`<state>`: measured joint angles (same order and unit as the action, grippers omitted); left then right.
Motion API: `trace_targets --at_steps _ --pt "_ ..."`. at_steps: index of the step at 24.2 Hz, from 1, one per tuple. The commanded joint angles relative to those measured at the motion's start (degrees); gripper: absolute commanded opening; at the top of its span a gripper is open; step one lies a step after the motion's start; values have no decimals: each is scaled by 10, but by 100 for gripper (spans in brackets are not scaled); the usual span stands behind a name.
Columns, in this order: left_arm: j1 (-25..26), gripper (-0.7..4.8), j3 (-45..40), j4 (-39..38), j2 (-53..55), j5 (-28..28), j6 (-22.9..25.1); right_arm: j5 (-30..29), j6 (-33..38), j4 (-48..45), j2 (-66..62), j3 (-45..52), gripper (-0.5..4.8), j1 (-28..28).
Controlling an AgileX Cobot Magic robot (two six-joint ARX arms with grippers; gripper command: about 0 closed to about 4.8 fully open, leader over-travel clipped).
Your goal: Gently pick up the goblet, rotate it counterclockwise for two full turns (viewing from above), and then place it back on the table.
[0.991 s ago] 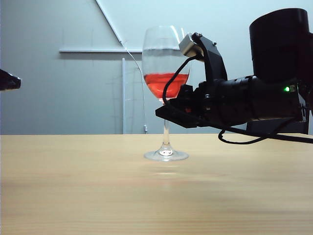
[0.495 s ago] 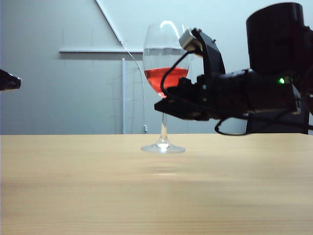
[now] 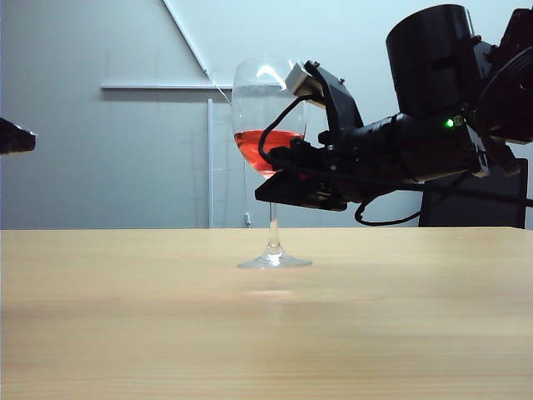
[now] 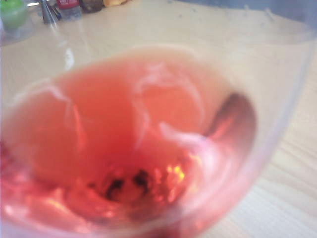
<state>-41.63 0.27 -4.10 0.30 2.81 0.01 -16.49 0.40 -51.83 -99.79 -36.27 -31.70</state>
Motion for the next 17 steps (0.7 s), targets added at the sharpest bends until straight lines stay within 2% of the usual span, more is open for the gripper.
trace_targets --at_steps 1,17 --pt "0 -5 2 3 0 -2 0 -1 18 -7 8 -12 -5 -1" --pt "0 -5 2 3 0 -2 0 -1 30 -2 8 -20 -5 -1"
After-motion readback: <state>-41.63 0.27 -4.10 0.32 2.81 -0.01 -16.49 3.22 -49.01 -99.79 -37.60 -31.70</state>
